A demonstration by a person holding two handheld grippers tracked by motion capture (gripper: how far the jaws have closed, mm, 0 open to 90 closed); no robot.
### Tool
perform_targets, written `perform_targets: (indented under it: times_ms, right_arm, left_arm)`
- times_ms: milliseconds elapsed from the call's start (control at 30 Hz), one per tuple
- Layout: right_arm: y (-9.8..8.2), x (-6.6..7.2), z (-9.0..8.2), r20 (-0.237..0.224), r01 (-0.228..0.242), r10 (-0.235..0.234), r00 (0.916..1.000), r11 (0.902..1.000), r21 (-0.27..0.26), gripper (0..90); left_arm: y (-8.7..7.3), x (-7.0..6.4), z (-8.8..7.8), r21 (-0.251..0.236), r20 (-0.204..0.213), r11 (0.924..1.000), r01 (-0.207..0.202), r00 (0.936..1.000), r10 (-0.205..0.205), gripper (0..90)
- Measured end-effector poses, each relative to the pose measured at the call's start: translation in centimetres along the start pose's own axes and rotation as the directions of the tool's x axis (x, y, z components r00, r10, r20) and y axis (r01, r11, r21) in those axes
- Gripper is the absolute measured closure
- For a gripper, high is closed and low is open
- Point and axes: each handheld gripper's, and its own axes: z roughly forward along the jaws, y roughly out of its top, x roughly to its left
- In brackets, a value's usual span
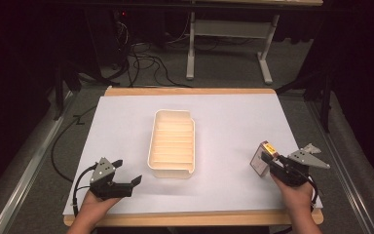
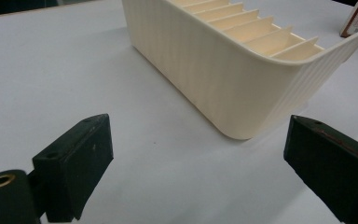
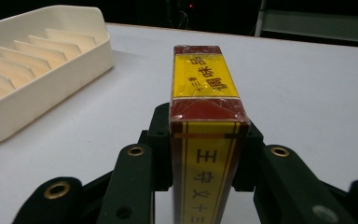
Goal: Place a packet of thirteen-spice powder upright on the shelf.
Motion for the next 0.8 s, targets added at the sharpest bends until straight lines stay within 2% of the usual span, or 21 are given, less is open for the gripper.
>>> perform_targets:
  times_ms: [367, 667, 800]
  right_arm:
    - [0.6, 0.3, -0.4, -0.011, 0.018, -0.019, 0.9998, 0.9994, -0.028, 68.6]
    - [1.3, 1.3, -0.2, -0.042, 0.079, -0.080, 0.9959, 0.9965, -0.025, 68.7]
    - [1.6, 1.6, -0.1, -0.069, 0.084, -0.085, 0.9940, 0.9961, -0.029, 68.7]
  left_arm:
    - [0.1, 0.0, -0.3, -0.007, -0.004, 1.0000, -0.004, 1.0000, 0.004, 8.7]
    - [0.1, 0.0, -0.2, -0.008, -0.006, 1.0000, -0.005, 1.0000, 0.005, 8.6]
    - [0.1, 0.0, -0.2, -0.008, -0.005, 0.9999, -0.007, 1.0000, 0.007, 8.7]
